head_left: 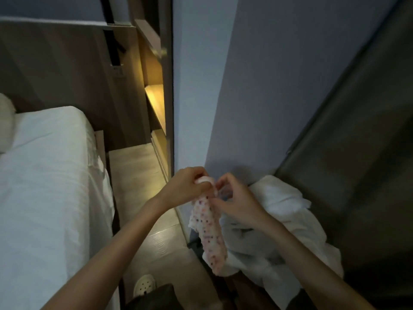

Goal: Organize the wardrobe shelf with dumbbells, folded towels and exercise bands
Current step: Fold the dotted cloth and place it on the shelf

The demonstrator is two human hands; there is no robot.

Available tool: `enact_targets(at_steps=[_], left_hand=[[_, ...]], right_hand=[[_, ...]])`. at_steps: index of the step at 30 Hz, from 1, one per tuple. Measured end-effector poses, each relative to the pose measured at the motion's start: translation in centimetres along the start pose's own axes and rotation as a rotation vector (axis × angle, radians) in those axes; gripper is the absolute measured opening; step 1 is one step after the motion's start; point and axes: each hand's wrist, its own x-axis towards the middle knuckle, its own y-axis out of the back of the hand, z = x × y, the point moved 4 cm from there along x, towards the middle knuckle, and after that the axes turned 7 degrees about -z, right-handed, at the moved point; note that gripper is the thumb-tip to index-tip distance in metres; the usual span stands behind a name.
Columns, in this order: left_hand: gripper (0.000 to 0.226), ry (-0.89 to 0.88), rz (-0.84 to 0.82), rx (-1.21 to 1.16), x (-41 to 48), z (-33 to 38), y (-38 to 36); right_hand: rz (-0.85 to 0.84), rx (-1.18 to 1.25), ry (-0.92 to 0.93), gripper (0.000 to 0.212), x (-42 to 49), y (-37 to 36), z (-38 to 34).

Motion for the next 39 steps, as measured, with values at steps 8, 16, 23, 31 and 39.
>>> enact_targets(at_steps=[8, 16, 23, 31, 39], left_hand=[[0.016, 0.055, 0.064, -0.076, -0.1, -8.8, 11.5], [0.007, 0.077, 0.195, -0.149, 2.3, -17.6, 22.4], [0.007, 0.100, 0.255, -0.312, 6.3, -24.5, 29.5], [0.023, 0.340, 0.327, -0.337, 15.1, -34.5, 36.6], [0.025, 0.343, 0.293, -0.343, 28.8, -40.8, 45.4]], right_hand=[[0.005, 0.000, -0.032, 0.015, 12.0, -7.9, -4.8], [0.036, 0.015, -0.010, 0.016, 23.4, -12.0, -7.8], [-0.060, 0.068, -0.025, 0.019, 33.4, -13.9, -8.9], [-0.147, 0.060, 0.035, 0.019, 47.6, -15.8, -6.1], [-0.039, 0.011, -0.142, 0.014, 62.0, -13.2, -2.9]])
